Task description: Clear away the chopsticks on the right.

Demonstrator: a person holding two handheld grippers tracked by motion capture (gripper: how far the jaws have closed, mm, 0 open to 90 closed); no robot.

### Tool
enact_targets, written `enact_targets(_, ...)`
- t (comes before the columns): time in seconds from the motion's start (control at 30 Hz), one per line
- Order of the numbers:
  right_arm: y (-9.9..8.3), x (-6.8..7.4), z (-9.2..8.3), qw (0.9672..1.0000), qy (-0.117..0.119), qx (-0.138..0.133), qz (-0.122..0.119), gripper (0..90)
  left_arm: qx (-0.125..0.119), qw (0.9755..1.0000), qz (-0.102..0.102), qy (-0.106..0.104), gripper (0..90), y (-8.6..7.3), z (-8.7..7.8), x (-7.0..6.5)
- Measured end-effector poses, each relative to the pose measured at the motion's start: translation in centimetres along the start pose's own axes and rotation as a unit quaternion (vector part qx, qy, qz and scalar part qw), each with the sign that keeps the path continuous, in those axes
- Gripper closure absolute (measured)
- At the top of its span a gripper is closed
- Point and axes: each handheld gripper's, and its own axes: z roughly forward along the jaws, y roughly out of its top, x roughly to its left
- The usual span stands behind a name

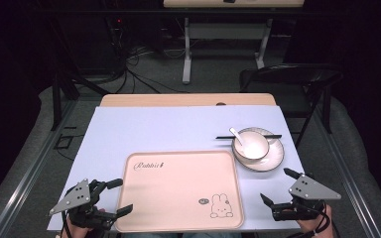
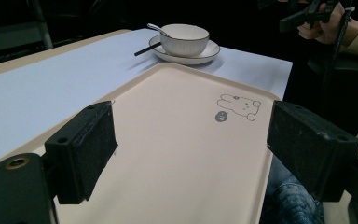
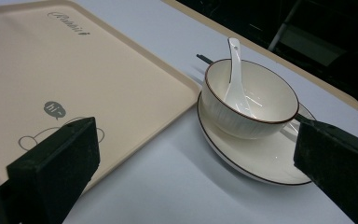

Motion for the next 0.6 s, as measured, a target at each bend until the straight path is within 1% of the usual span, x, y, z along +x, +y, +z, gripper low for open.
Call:
enact_targets(0.1, 0.6, -0.6, 0.3, 1.0000, 0.003, 0.005, -0.005, 0.0, 0.001, 1.0000, 0.001, -0.003, 15.4, 0.0, 0.0, 0.0)
enact_targets(0.13, 0.8, -0.9, 0.4, 0.9999, 0.002, 0.008, -0.007, 0.0, 0.000, 1.0000, 0.001, -0.005, 15.4, 0.0, 0.0, 0.0)
enact_targets(0.17, 1.2, -1.4, 0.7, 0.9998, -0.002, 0.016, -0.012, 0.0, 0.002, 1.0000, 0.002, -0.002, 15.4, 0.0, 0.0, 0.0)
enact_targets(0.23, 1.3, -1.7, 0.7, 0.9997, -0.004, 0.018, -0.015, 0.0, 0.001, 1.0000, 0.001, -0.002, 15.4, 0.0, 0.0, 0.0)
enact_targets(0.3, 1.6, -2.5, 0.9, 0.9995, -0.004, 0.027, -0.017, 0.0, 0.001, 1.0000, 0.000, 0.000, 15.4, 0.0, 0.0, 0.0)
enact_targets(0.33, 1.7, -2.9, 0.9, 0.9993, -0.005, 0.031, -0.018, 0.0, 0.000, 1.0000, 0.001, -0.003, 15.4, 0.0, 0.0, 0.0)
enact_targets(0.4, 1.9, -3.7, 1.1, 0.9989, -0.002, 0.042, -0.022, 0.0, -0.001, 1.0000, 0.000, -0.002, 15.4, 0.0, 0.0, 0.0)
enact_targets(0.47, 2.1, -4.3, 1.2, 0.9987, -0.003, 0.046, -0.022, 0.0, -0.003, 1.0000, -0.002, -0.007, 15.4, 0.0, 0.0, 0.1)
enact_targets(0.6, 2.3, -5.7, 1.7, 0.9979, 0.000, 0.061, -0.024, 0.0, -0.003, 1.0000, -0.002, -0.006, 15.4, 0.0, 0.0, 0.1)
